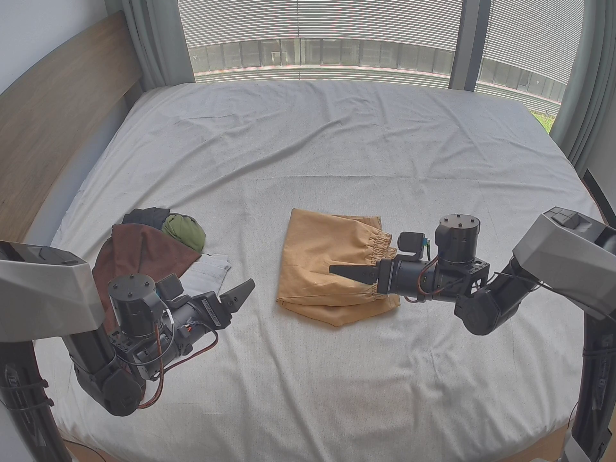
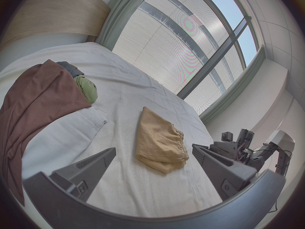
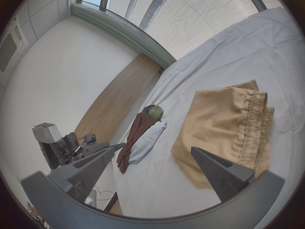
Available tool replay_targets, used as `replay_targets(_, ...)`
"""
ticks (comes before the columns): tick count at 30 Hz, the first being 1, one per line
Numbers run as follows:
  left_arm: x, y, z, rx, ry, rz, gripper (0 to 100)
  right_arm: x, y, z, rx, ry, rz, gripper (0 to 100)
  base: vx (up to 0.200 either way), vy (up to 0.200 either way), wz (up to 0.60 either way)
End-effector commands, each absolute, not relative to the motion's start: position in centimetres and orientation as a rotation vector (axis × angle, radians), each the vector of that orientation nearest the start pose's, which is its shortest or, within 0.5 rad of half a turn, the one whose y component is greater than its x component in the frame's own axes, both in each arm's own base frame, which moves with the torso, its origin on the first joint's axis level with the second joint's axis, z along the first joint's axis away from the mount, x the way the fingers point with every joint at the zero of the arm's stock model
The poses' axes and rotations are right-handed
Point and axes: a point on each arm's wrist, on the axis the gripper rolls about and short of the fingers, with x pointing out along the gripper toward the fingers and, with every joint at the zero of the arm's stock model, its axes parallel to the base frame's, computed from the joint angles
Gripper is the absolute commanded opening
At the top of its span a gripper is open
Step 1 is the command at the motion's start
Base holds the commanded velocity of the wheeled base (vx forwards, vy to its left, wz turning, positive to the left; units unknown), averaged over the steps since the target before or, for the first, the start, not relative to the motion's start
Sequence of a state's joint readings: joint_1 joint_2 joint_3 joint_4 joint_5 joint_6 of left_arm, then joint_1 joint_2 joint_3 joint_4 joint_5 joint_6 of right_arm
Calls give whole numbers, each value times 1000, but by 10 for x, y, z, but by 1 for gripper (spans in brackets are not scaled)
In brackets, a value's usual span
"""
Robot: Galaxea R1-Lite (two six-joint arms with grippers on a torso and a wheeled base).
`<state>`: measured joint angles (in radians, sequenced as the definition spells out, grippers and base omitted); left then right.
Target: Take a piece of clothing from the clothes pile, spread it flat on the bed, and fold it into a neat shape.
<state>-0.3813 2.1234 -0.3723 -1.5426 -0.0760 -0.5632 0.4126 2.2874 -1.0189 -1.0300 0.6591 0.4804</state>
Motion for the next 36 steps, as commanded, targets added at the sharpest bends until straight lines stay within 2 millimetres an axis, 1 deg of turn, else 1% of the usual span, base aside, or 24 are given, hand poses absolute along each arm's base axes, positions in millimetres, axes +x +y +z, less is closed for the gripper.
replay_targets(1, 279, -112, 49, -522, 327, -378, 100, 407, 166, 30, 495, 513, 923, 100, 0, 0, 0)
replay_targets(2, 279, -112, 49, -522, 327, -378, 100, 407, 166, 30, 495, 513, 923, 100, 0, 0, 0)
replay_targets(3, 279, -112, 49, -522, 327, -378, 100, 411, 163, 20, 500, 526, 908, 100, 0, 0, 0)
replay_targets(6, 279, -112, 49, -522, 329, -378, 100, 412, 163, 8, 503, 553, 895, 100, 0, 0, 0)
replay_targets(8, 279, -112, 48, -521, 330, -378, 100, 412, 161, 3, 504, 562, 889, 100, 0, 0, 0)
replay_targets(10, 279, -112, 48, -521, 330, -378, 100, 412, 161, 3, 504, 562, 889, 100, 0, 0, 0)
replay_targets(11, 279, -112, 49, -522, 329, -378, 100, 413, 161, -4, 507, 578, 881, 100, 0, 0, 0)
replay_targets(17, 279, -112, 49, -522, 329, -378, 100, 412, 160, -24, 507, 619, 867, 100, 0, 0, 0)
replay_targets(21, 279, -111, 48, -520, 330, -378, 100, 411, 159, -31, 504, 631, 861, 100, 0, 0, 0)
replay_targets(24, 279, -111, 49, -520, 328, -378, 100, 409, 158, -32, 500, 632, 855, 100, 0, 0, 0)
replay_targets(26, 279, -111, 49, -520, 327, -379, 100, 406, 157, -27, 495, 623, 845, 100, 0, 0, 0)
replay_targets(29, 276, -111, 57, -527, 307, -386, 100, 400, 156, -5, 487, 571, 855, 100, 0, 0, 0)
replay_targets(31, 272, -112, 67, -536, 278, -403, 100, 390, 154, 13, 482, 550, 861, 100, 0, 0, 0)
replay_targets(32, 271, -112, 69, -537, 272, -406, 100, 388, 153, 17, 482, 547, 862, 100, 0, 0, 0)
replay_targets(33, 269, -112, 78, -541, 245, -418, 100, 380, 150, 34, 479, 526, 868, 100, 0, 0, 0)
replay_targets(35, 263, -109, 92, -545, 203, -429, 100, 366, 145, 59, 472, 479, 882, 100, 0, 0, 0)
replay_targets(36, 262, -109, 93, -548, 199, -431, 100, 364, 144, 63, 470, 470, 883, 100, 0, 0, 0)
